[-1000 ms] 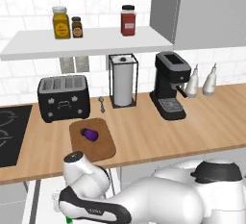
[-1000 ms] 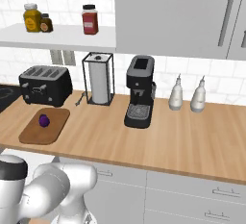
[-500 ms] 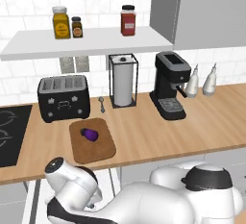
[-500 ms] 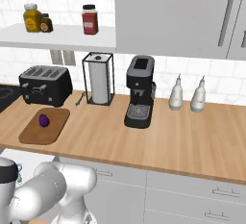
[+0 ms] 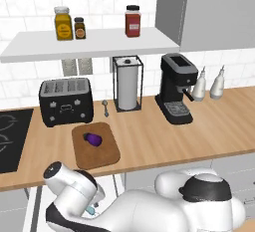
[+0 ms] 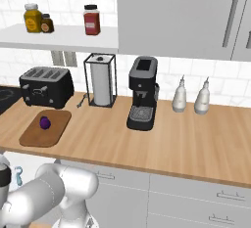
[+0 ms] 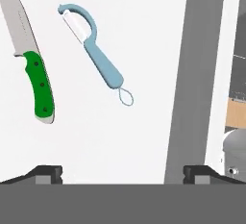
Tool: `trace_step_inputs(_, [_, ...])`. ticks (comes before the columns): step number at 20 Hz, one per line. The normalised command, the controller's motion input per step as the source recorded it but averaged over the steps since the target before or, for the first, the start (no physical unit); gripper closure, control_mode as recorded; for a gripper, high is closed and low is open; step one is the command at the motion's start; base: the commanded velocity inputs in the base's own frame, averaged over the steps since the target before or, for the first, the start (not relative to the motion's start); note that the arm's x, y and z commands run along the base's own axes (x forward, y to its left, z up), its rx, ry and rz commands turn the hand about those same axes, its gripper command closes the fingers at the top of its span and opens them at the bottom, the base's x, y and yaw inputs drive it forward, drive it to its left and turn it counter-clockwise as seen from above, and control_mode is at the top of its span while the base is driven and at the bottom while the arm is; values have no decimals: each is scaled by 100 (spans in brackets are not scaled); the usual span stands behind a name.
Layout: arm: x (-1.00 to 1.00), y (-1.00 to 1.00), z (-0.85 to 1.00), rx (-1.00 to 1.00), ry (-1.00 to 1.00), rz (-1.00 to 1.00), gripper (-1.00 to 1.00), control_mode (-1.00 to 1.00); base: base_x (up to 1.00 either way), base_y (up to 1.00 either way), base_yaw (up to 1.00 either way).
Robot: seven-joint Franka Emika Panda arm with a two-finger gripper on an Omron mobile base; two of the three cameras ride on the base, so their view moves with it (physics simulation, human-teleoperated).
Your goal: Place the appropriate cutting tool for cutting the eggplant skin on the cutting board.
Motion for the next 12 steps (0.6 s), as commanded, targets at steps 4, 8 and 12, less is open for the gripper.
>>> trace_step_inputs(4, [0,0,-29,-1,0,22,-100,-100,0,0,0])
trace_step_inputs(8, [1,-12,-28,0,0,24,-100,-100,0,0,0])
trace_step_inputs(12, [19,-30,0,0,0,19,-100,-100,0,0,0])
